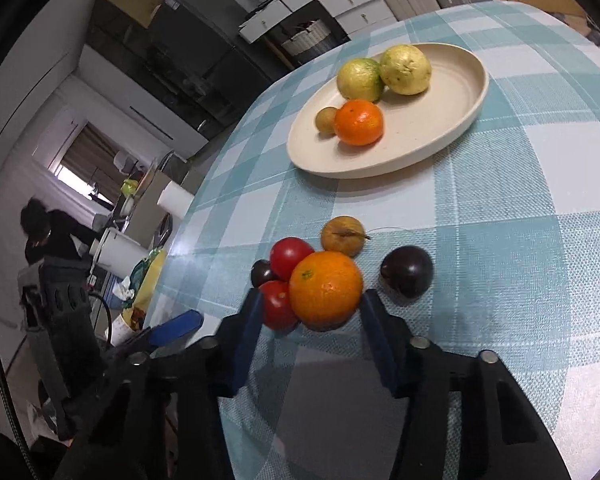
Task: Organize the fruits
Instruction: 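Grasp the second orange with the right gripper and lift it, then grasp a red tomato with the left gripper while the right gripper holds the orange, then lower the orange and tomato onto the cream plate and open both grippers, then move both tools back toward the remaining fruits on the cloth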
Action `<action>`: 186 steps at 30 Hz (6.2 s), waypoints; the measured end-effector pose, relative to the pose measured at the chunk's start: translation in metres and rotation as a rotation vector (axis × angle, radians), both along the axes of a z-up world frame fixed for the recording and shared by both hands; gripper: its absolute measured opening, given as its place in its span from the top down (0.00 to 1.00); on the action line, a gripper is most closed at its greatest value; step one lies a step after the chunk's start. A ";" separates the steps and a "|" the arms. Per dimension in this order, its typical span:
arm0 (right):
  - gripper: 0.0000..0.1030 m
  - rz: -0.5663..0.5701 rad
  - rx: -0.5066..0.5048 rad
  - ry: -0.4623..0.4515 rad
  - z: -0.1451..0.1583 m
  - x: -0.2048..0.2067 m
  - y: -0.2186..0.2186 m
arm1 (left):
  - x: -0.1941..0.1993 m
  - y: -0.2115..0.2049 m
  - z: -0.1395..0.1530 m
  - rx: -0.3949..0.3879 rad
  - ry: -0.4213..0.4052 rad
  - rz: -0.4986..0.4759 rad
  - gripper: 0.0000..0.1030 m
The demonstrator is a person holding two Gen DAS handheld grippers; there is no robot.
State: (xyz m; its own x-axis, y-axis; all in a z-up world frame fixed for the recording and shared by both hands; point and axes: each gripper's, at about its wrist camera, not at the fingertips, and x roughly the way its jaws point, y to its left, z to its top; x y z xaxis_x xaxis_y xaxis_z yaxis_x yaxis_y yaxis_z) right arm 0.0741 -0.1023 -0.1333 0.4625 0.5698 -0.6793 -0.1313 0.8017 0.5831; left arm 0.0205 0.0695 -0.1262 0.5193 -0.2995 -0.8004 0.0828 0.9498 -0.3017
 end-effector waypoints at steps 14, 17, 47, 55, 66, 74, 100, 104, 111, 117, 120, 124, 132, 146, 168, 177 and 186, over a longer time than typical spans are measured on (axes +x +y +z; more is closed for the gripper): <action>0.67 0.014 -0.017 -0.030 0.001 -0.005 -0.002 | -0.001 0.000 0.000 -0.006 -0.009 -0.011 0.01; 0.67 0.020 -0.010 -0.061 0.007 -0.010 -0.004 | -0.002 -0.002 0.001 -0.008 -0.014 -0.014 0.01; 0.67 -0.047 0.063 -0.144 0.027 -0.025 -0.056 | 0.035 -0.058 0.012 -0.089 0.054 -0.111 0.41; 0.67 -0.042 0.082 -0.147 0.027 -0.025 -0.061 | 0.045 -0.064 0.013 -0.122 0.071 -0.103 0.46; 0.67 -0.041 0.100 -0.143 0.025 -0.027 -0.066 | 0.055 -0.076 0.009 -0.075 0.075 -0.103 0.52; 0.67 -0.052 0.099 -0.147 0.026 -0.028 -0.071 | 0.063 -0.077 0.001 -0.072 0.087 -0.100 0.71; 0.66 -0.037 0.083 -0.185 0.045 -0.007 -0.073 | 0.071 -0.083 0.055 -0.121 -0.010 -0.198 0.75; 0.67 -0.034 0.064 -0.189 0.049 0.008 -0.076 | 0.088 -0.084 0.069 -0.122 -0.038 -0.208 0.75; 0.67 -0.040 0.027 -0.190 0.055 0.041 -0.083 | 0.133 -0.090 0.083 -0.140 -0.047 -0.218 0.75; 0.66 -0.044 -0.040 -0.181 0.052 0.068 -0.082 | 0.169 -0.103 0.070 -0.155 0.008 -0.232 0.75; 0.66 -0.040 -0.079 -0.166 0.048 0.079 -0.080 | 0.184 -0.107 0.061 -0.175 0.037 -0.229 0.75; 0.66 -0.038 -0.116 -0.160 0.045 0.085 -0.078 | 0.199 -0.112 0.054 -0.177 0.054 -0.237 0.75; 0.60 -0.064 -0.137 -0.136 0.036 0.097 -0.078 | 0.210 -0.119 0.046 -0.185 0.082 -0.256 0.74; 0.51 -0.110 -0.094 -0.197 0.055 0.075 -0.087 | 0.181 -0.108 0.070 -0.181 0.015 -0.252 0.48; 0.23 -0.099 -0.183 -0.319 0.088 0.009 -0.064 | 0.085 -0.078 0.108 0.011 -0.169 -0.163 0.37; 0.22 -0.072 -0.199 -0.314 0.086 -0.013 -0.053 | 0.051 -0.050 0.101 0.076 -0.196 -0.038 0.23; 0.21 -0.049 -0.219 -0.328 0.087 -0.036 -0.040 | 0.029 -0.033 0.086 0.094 -0.170 0.000 0.14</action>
State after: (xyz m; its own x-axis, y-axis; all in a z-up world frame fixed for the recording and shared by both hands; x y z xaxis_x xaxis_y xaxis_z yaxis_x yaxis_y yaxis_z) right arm 0.0384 -0.1426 -0.0466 0.6984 0.3997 -0.5937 -0.2406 0.9124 0.3312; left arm 0.0493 0.0365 -0.0403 0.6493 -0.2279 -0.7256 0.1252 0.9731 -0.1935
